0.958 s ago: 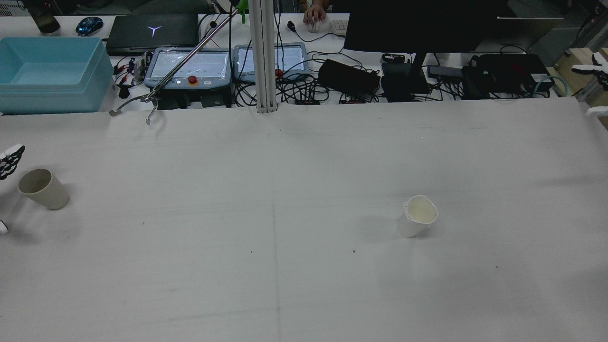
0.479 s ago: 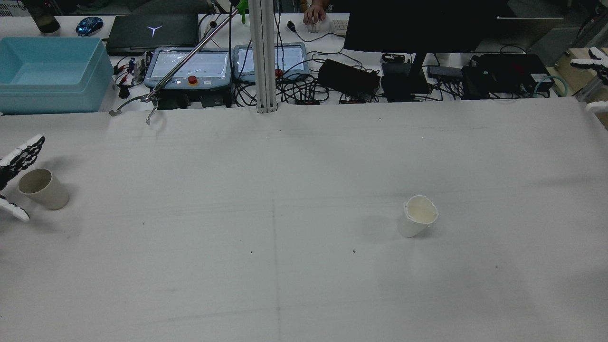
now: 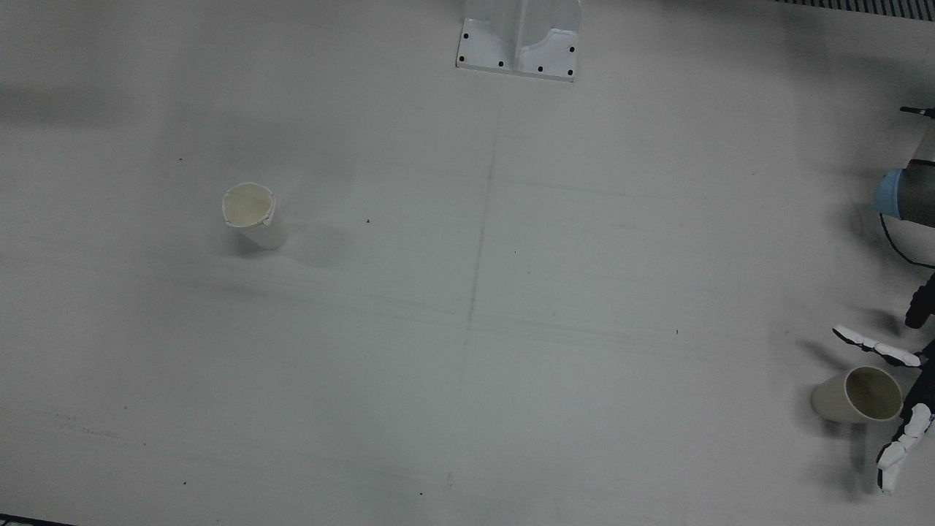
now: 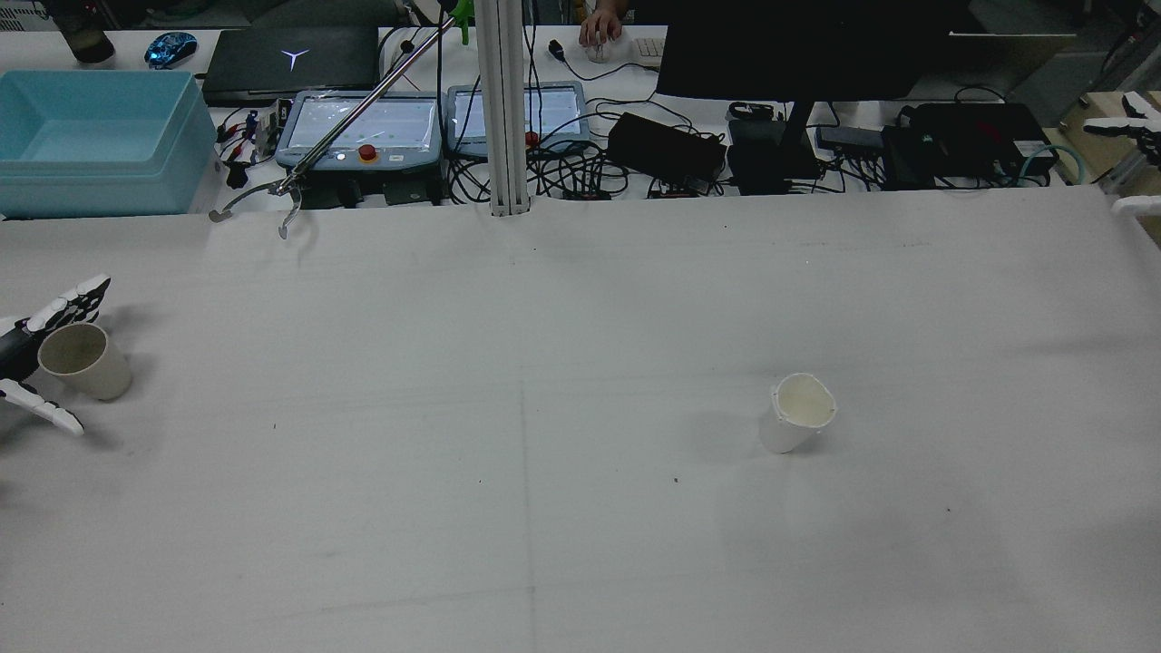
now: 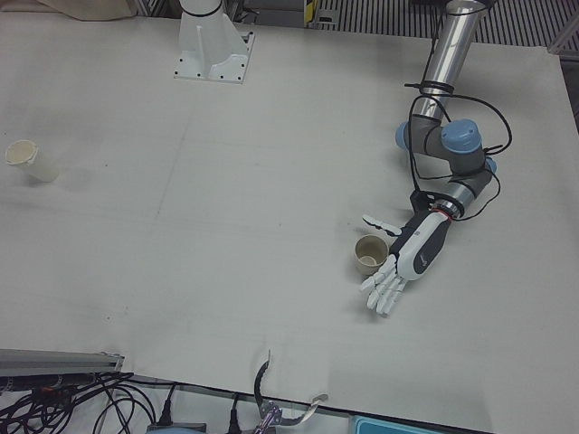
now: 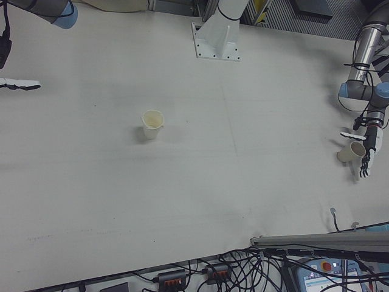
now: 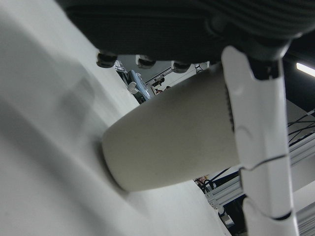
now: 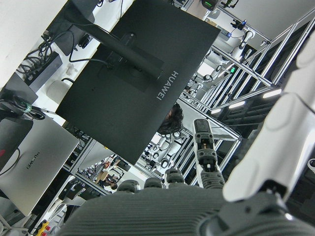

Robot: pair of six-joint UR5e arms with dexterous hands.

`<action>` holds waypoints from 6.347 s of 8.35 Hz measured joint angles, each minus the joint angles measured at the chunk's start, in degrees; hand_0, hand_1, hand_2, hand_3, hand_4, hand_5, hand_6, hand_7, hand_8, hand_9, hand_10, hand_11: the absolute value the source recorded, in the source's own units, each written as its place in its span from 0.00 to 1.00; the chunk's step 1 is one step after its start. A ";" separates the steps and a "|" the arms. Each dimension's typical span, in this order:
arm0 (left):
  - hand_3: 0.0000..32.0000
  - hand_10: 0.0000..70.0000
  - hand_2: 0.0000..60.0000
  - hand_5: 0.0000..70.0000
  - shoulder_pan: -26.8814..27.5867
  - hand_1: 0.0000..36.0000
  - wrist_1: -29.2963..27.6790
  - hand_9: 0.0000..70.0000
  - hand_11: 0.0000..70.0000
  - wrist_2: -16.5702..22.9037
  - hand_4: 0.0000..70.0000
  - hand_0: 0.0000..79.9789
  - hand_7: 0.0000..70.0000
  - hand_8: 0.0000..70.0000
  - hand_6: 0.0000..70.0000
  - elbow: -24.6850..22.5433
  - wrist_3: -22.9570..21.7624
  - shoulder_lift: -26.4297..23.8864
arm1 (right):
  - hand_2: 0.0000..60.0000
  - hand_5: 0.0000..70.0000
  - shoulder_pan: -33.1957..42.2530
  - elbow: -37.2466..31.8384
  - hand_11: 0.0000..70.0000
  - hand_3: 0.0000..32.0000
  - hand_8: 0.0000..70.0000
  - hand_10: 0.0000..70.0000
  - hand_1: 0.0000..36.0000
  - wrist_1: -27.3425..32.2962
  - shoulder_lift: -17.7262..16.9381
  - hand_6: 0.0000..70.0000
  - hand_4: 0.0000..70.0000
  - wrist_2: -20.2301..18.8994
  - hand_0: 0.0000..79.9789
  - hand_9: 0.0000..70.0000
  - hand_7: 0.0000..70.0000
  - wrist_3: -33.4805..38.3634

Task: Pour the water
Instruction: 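Close the left hand around the beige paper cup, then move the right hand toward the white paper cup, then wrap the right hand fingers around the white paper cup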

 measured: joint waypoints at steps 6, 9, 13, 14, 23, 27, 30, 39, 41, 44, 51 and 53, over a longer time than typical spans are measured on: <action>0.40 0.01 0.00 0.19 1.50 0.49 0.17 0.00 0.05 -0.61 0.05 0.77 0.05 0.00 0.00 1.00 -0.23 -0.95 | 0.04 0.18 -1.42 -0.23 0.02 0.00 0.00 0.01 0.20 0.08 0.00 0.08 0.32 0.76 0.57 0.00 0.07 -0.06; 0.00 0.08 1.00 0.99 1.39 1.00 1.52 0.05 0.18 -0.68 0.63 1.00 0.14 0.04 0.09 0.56 -0.37 -0.97 | 0.05 0.18 -1.62 -0.61 0.03 0.00 0.00 0.01 0.19 0.16 0.00 0.08 0.31 1.04 0.55 0.00 0.06 -0.04; 0.00 0.15 1.00 1.00 1.25 1.00 8.67 0.27 0.28 -4.31 0.99 1.00 0.33 0.19 0.25 -1.36 -6.16 -0.92 | 0.04 0.18 -1.69 -1.04 0.02 0.00 0.00 0.01 0.20 0.25 0.00 0.08 0.31 1.06 0.56 0.00 0.06 -0.02; 0.00 0.15 1.00 1.00 0.98 1.00 10.52 0.25 0.28 -4.55 0.98 1.00 0.32 0.18 0.24 -2.01 -9.62 -0.81 | 0.04 0.19 -1.69 -0.99 0.02 0.00 0.00 0.01 0.20 0.29 0.00 0.08 0.31 1.06 0.56 0.00 0.06 0.00; 0.00 0.14 0.34 1.00 -0.01 0.92 16.67 0.23 0.23 -3.98 0.95 1.00 0.35 0.17 0.38 -17.67 -22.00 8.23 | 0.05 0.20 -18.34 0.18 0.01 0.00 0.00 0.00 0.25 -0.32 5.13 0.09 0.33 10.05 0.58 0.00 0.09 8.09; 0.00 0.10 0.00 1.00 -0.15 0.28 17.24 0.18 0.15 -4.35 0.94 0.68 0.33 0.12 0.31 -19.09 -22.25 9.87 | 0.05 0.18 -22.54 0.40 0.04 0.00 0.00 0.02 0.22 -0.34 6.26 0.09 0.32 12.29 0.57 0.00 0.09 8.05; 0.00 0.09 0.00 1.00 -0.60 0.28 17.17 0.16 0.14 -4.36 0.90 0.68 0.32 0.11 0.29 -19.03 -22.35 10.45 | 0.13 0.15 -32.23 0.67 0.06 0.00 0.00 0.03 0.28 -0.24 9.97 0.06 0.28 21.82 0.57 0.00 0.06 7.70; 0.00 0.09 0.00 1.00 -2.56 0.30 17.25 0.15 0.13 -4.01 0.92 0.69 0.32 0.10 0.28 -19.33 -22.30 11.72 | 0.12 0.10 -45.92 1.46 0.06 0.00 0.00 0.03 0.26 7.66 6.67 0.02 0.19 37.63 0.56 0.00 0.00 10.05; 0.00 0.09 0.00 1.00 -2.56 0.29 17.73 0.15 0.13 -3.93 0.92 0.69 0.31 0.10 0.28 -19.43 -22.26 11.66 | 0.09 0.07 -48.70 3.09 0.07 0.00 0.00 0.04 0.25 7.83 0.37 0.00 0.11 39.19 0.54 0.00 0.00 12.54; 0.00 0.09 0.00 1.00 -2.54 0.29 18.27 0.15 0.13 -3.96 0.91 0.69 0.31 0.10 0.28 -19.41 -22.24 11.57 | 0.08 0.05 -51.77 -1.07 0.12 0.00 0.00 0.07 0.28 7.98 -0.67 0.00 0.07 39.65 0.57 0.00 0.00 12.38; 0.00 0.09 0.00 1.00 -2.63 0.27 18.28 0.15 0.13 -3.96 0.89 0.68 0.31 0.09 0.27 -19.21 -22.29 11.73 | 0.09 0.07 -53.44 -6.95 0.11 0.00 0.00 0.06 0.30 8.92 5.44 0.00 0.10 40.29 0.58 0.00 0.00 10.94; 0.00 0.09 0.00 1.00 -2.63 0.26 18.26 0.14 0.13 -3.96 0.88 0.68 0.30 0.09 0.27 -19.14 -22.29 11.76 | 0.09 0.07 -53.91 -6.85 0.12 0.00 0.00 0.07 0.31 8.96 5.70 0.00 0.11 40.52 0.58 0.00 0.00 10.72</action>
